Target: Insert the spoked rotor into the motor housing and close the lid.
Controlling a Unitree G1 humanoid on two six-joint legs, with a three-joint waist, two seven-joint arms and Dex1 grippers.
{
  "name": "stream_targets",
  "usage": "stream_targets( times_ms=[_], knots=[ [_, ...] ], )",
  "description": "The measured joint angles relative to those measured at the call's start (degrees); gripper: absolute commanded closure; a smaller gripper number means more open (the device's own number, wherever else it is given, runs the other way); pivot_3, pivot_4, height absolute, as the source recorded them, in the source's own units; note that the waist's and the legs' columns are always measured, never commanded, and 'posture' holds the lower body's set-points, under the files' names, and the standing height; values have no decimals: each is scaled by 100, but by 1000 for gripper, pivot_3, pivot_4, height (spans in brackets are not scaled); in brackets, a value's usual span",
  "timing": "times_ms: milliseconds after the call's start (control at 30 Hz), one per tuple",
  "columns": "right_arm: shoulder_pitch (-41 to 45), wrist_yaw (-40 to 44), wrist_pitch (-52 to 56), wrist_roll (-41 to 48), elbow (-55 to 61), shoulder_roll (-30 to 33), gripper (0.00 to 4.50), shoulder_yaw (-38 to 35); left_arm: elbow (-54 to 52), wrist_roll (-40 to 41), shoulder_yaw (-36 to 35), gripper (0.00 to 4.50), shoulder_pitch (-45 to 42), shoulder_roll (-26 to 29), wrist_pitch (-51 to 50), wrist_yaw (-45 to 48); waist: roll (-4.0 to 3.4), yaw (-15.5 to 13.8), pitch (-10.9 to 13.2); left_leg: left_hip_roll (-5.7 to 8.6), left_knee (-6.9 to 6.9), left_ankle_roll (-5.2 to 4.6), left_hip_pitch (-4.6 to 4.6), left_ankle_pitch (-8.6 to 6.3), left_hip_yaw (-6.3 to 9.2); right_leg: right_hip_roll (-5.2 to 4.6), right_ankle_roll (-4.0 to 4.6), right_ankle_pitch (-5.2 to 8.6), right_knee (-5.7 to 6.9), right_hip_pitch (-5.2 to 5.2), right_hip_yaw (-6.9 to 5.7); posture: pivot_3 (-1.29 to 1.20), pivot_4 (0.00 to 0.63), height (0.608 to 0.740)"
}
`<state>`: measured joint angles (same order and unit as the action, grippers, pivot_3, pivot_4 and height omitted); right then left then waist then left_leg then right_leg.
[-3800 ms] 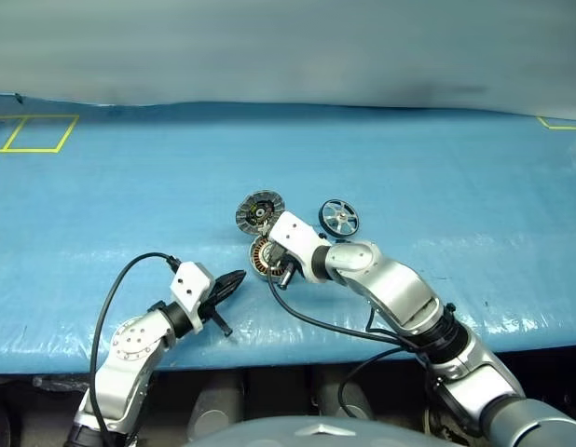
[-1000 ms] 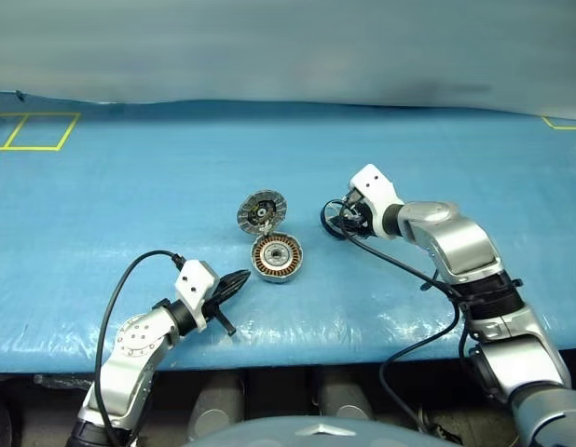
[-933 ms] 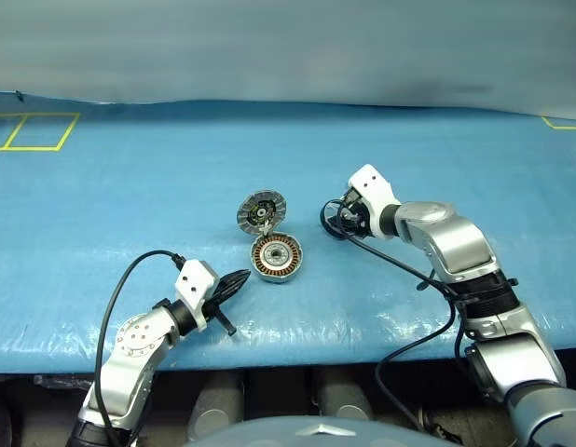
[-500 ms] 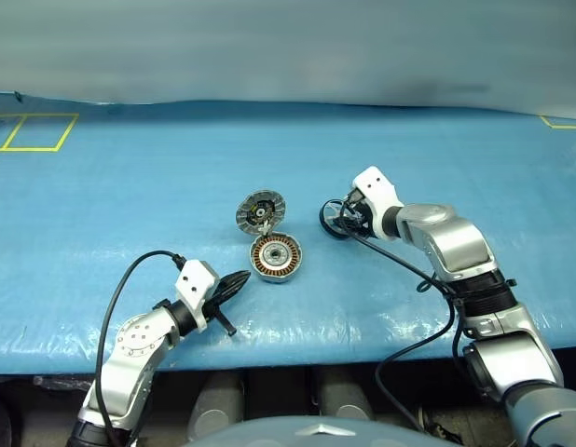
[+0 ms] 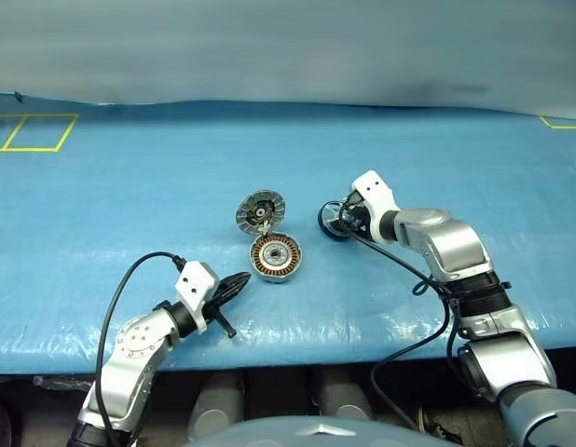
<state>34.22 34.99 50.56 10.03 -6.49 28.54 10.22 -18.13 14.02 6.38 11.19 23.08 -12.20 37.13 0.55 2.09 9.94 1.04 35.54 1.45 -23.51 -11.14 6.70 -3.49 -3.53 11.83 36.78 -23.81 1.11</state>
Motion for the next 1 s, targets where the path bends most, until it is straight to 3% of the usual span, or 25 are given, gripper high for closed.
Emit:
stream_targets(
  times_ms=[100,433,700,1000],
  knots=[
    [8,1,-10,-17,0,6,3033,-71,0,0,0,4500,33,-1,8,2,1,6,-1,-1,5,0,5,0,0,0,0,0,1,6,0,0,150,740],
    [-90,-113,-18,-103,207,32,3047,-74,3,-6,0,4500,70,-1,66,35,0,3,-1,-1,8,0,2,0,0,1,0,0,4,4,0,0,150,740],
    [-260,169,45,-293,1760,683,3157,319,15,-126,-8,4500,86,8,212,-1,-3,0,2,-1,0,0,-5,0,0,0,0,0,2,-6,0,0,150,740],
    [-376,518,516,37,3214,732,3157,715,29,-234,-8,4500,85,0,309,-8,-2,-7,2,-1,5,0,-6,0,1,-1,0,1,0,-5,-1,0,150,740]
  ],
)
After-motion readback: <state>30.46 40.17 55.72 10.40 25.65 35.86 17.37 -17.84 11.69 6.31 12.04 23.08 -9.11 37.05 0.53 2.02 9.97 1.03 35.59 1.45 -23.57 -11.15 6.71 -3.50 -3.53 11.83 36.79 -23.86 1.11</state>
